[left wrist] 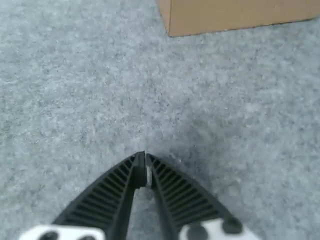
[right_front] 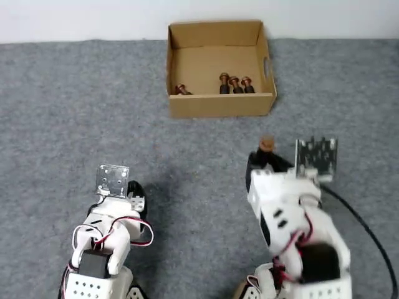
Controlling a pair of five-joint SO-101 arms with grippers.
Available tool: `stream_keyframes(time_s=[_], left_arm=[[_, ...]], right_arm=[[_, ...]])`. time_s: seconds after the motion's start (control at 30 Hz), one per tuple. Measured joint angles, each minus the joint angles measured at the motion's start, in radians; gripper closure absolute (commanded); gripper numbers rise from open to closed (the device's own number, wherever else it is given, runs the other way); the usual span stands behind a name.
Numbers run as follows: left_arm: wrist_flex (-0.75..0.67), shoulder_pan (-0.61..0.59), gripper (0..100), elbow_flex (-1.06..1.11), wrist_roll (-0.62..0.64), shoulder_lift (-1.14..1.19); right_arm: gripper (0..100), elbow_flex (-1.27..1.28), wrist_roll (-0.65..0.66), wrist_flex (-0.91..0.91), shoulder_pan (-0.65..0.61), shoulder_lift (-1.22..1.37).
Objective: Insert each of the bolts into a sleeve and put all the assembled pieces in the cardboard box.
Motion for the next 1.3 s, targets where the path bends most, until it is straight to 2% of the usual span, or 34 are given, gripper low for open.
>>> stream_keyframes(time_s=[0.33, 0.73, 0.9, 1.3], left_arm=[[0.172, 0.0, 99, 0.0, 0.0, 0.0], [0.183, 0.0, 99, 0.0, 0.0, 0.0], [0.183, 0.0, 99, 0.0, 0.0, 0.0], [0.183, 0.0, 99, 0.0, 0.0, 0.0]], right_arm=[[99.1, -0.215, 0.032, -0.407, 0.0, 0.494], [99.1, -0.516, 0.048, -0.786, 0.002, 1.074], [99.1, -0.712, 0.048, -0.853, 0.002, 1.347], [99.1, -1.209, 0.048, -0.855, -0.002, 1.949]])
